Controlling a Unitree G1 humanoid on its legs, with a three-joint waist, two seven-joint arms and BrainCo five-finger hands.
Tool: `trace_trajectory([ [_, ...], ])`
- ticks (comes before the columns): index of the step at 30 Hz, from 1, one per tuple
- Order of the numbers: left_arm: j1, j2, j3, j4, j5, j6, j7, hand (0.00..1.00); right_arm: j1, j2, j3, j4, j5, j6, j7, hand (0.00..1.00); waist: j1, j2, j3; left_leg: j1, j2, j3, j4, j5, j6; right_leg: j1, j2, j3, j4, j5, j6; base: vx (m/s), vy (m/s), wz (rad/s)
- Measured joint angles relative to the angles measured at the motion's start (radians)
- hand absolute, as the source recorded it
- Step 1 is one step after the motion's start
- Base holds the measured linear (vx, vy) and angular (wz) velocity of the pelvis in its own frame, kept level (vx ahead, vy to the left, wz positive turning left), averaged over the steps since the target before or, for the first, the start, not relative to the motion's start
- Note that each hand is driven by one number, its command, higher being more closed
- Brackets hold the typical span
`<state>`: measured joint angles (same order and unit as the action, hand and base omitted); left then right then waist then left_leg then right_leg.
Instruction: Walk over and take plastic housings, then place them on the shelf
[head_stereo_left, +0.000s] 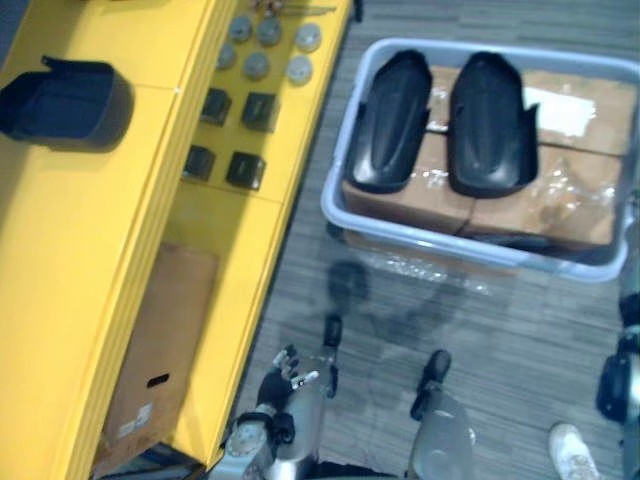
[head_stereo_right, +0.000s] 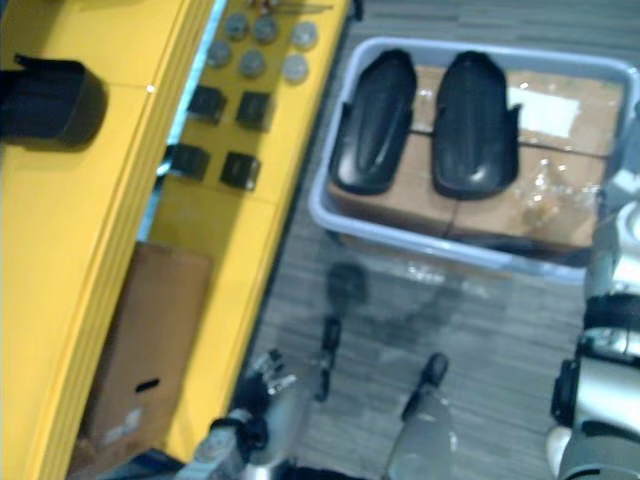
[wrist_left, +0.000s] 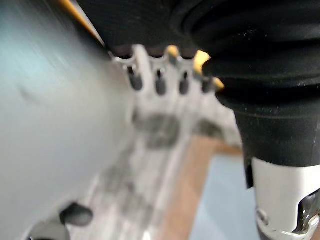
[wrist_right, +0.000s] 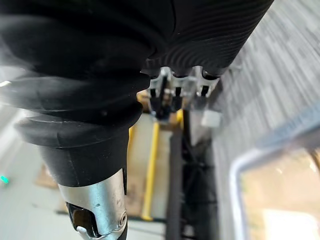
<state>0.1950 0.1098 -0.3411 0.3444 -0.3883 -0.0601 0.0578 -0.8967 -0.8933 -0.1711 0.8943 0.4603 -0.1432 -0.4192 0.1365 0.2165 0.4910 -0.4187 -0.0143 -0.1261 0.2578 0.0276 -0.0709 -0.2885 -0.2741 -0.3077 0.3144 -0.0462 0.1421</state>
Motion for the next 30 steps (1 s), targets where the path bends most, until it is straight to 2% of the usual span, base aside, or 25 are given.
trace_trajectory([
  [1, -0.001, 0.001, -0.005, 0.02, -0.005, -0.004, 0.0, 0.0, -0.021, -0.019, 0.009, 0.047, 0.004, 0.022, 0.003, 0.0, 0.016, 0.004, 0.0, -0.01, -0.006, 0.001, 0.002, 0.0, 0.001, -0.019, -0.008, 0.002, 0.019, -0.008, 0.0, -0.08, 0.028, 0.16],
  [7, -0.004, 0.007, -0.034, 0.035, -0.034, -0.027, 0.001, 0.0, -0.085, -0.079, 0.117, 0.175, 0.015, 0.118, 0.045, 0.0, 0.035, 0.029, -0.018, -0.069, -0.019, -0.015, 0.022, 0.008, 0.006, -0.069, -0.028, -0.018, 0.053, -0.02, 0.002, -0.05, 0.02, 0.08],
  [11, -0.01, 0.003, -0.043, 0.038, -0.044, -0.037, -0.001, 0.0, -0.138, -0.117, 0.18, 0.219, -0.004, 0.192, 0.078, 0.0, 0.061, 0.036, -0.022, -0.085, -0.021, -0.035, 0.028, 0.013, 0.001, -0.081, -0.032, -0.035, 0.075, -0.03, -0.003, -0.02, -0.001, 0.13],
  [13, -0.018, 0.008, -0.058, 0.038, -0.044, -0.04, -0.001, 0.0, -0.156, -0.122, 0.2, 0.236, -0.004, 0.209, 0.092, 0.0, 0.074, 0.039, -0.024, -0.092, -0.021, -0.043, 0.029, 0.015, -0.002, -0.086, -0.034, -0.042, 0.079, -0.035, -0.005, -0.01, -0.005, 0.1],
  [17, -0.02, 0.013, -0.068, 0.029, -0.045, -0.045, -0.001, 0.0, -0.186, -0.122, 0.226, 0.267, -0.004, 0.228, 0.094, 0.0, 0.09, 0.039, -0.025, -0.107, -0.021, -0.058, 0.031, 0.017, -0.004, -0.091, -0.035, -0.059, 0.082, -0.041, -0.006, 0.01, -0.002, 0.11],
  [18, -0.02, 0.013, -0.071, 0.026, -0.045, -0.046, -0.001, 0.0, -0.194, -0.122, 0.228, 0.272, -0.004, 0.228, 0.093, 0.0, 0.099, 0.039, -0.024, -0.107, -0.022, -0.059, 0.034, 0.017, -0.005, -0.088, -0.036, -0.062, 0.086, -0.041, -0.006, 0.04, -0.002, 0.05],
  [25, -0.02, 0.013, -0.074, 0.025, -0.045, -0.052, -0.001, 0.0, -0.24, -0.122, 0.272, 0.273, -0.006, 0.214, 0.089, 0.0, 0.109, 0.039, -0.025, -0.113, -0.026, -0.08, 0.065, 0.002, -0.004, -0.063, -0.029, -0.086, 0.075, -0.042, -0.007, 0.02, 0.004, 0.07],
  [27, -0.02, 0.013, -0.076, 0.025, -0.046, -0.057, -0.001, 0.0, -0.241, -0.122, 0.274, 0.273, -0.008, 0.224, 0.088, 0.0, 0.115, 0.04, -0.025, -0.119, -0.025, -0.085, 0.077, -0.004, -0.003, -0.061, -0.025, -0.092, 0.071, -0.046, -0.008, -0.03, 0.007, 0.04],
  [30, -0.025, 0.023, -0.094, 0.026, -0.048, -0.069, 0.0, 0.0, -0.244, -0.122, 0.311, 0.283, -0.007, 0.266, 0.072, 0.0, 0.128, 0.043, -0.027, -0.133, -0.022, -0.086, 0.087, -0.008, -0.005, -0.066, -0.024, -0.099, 0.069, -0.049, -0.013, 0.0, 0.0, 0.0],
])
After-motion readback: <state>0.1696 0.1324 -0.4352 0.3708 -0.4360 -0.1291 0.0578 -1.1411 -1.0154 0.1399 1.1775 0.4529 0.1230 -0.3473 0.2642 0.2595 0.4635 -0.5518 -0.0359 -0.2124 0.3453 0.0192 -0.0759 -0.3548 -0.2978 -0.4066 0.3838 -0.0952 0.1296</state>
